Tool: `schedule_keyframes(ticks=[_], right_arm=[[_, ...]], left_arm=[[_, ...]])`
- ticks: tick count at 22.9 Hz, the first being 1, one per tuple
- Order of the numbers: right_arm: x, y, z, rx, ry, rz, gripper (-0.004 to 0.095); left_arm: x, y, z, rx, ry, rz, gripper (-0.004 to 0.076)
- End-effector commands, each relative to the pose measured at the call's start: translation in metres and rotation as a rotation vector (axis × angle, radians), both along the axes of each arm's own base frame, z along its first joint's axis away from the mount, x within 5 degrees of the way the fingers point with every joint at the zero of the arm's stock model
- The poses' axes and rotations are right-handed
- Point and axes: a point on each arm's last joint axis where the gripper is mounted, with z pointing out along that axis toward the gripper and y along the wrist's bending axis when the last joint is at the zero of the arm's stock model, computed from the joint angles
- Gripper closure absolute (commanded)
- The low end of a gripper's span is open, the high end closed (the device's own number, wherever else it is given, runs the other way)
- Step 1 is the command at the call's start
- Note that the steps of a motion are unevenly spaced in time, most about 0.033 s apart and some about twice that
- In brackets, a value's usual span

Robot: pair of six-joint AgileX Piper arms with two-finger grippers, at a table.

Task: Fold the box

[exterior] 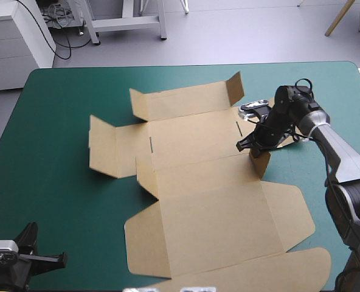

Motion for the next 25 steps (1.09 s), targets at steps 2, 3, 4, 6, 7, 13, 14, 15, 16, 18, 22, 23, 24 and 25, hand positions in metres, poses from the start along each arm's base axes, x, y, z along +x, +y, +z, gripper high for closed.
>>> schedule_keyframes(ticks=[2,3,4,6,7,13,14,15,16,18,22,23,24,25], right_arm=[[-0.006,0.035,0.032,-0.044,-0.143,0.249,0.0912],[-0.003,0.048,0.035,-0.055,-0.176,0.316,0.0913],[-0.002,0.056,0.038,-0.056,-0.195,0.353,0.0913],[0.004,0.077,0.046,-0.055,-0.254,0.456,0.0916],[0.008,0.089,0.05,-0.06,-0.291,0.517,0.0927],[0.026,0.124,0.05,-0.13,-0.417,0.813,0.0928],[0.029,0.128,0.048,-0.14,-0.435,0.862,0.0927],[0.03,0.13,0.047,-0.15,-0.444,0.899,0.0928],[0.031,0.131,0.048,-0.156,-0.462,0.922,0.0928],[0.034,0.134,0.046,-0.149,-0.477,0.943,0.0928],[0.033,0.141,0.044,-0.162,-0.511,1.061,0.0928],[0.032,0.144,0.044,-0.166,-0.522,1.089,0.0928],[0.03,0.146,0.044,-0.167,-0.532,1.122,0.0928],[0.028,0.152,0.045,-0.162,-0.552,1.147,0.0928]], left_arm=[[-0.002,0.0,0.012,0.002,-0.107,-0.001,0.0734],[-0.002,0.0,0.012,0.002,-0.107,-0.001,0.0734],[-0.002,0.0,0.012,0.002,-0.107,-0.001,0.0734],[-0.002,0.0,0.012,0.002,-0.107,-0.001,0.0734],[-0.002,0.0,0.012,0.002,-0.107,-0.001,0.0734],[-0.002,0.0,0.012,0.002,-0.107,-0.001,0.0734],[-0.002,0.0,0.012,0.002,-0.107,-0.001,0.0734],[-0.002,0.0,0.012,0.002,-0.107,-0.001,0.0734],[-0.002,0.0,0.012,0.002,-0.107,-0.001,0.0734],[-0.002,0.0,0.012,0.002,-0.107,-0.001,0.0734],[-0.002,0.0,0.012,0.002,-0.107,-0.001,0.0734],[-0.002,0.0,0.012,0.002,-0.107,-0.001,0.0734],[-0.002,0.0,0.012,0.002,-0.107,-0.001,0.0734],[-0.002,0.0,0.012,0.002,-0.107,-0.001,0.0734]])
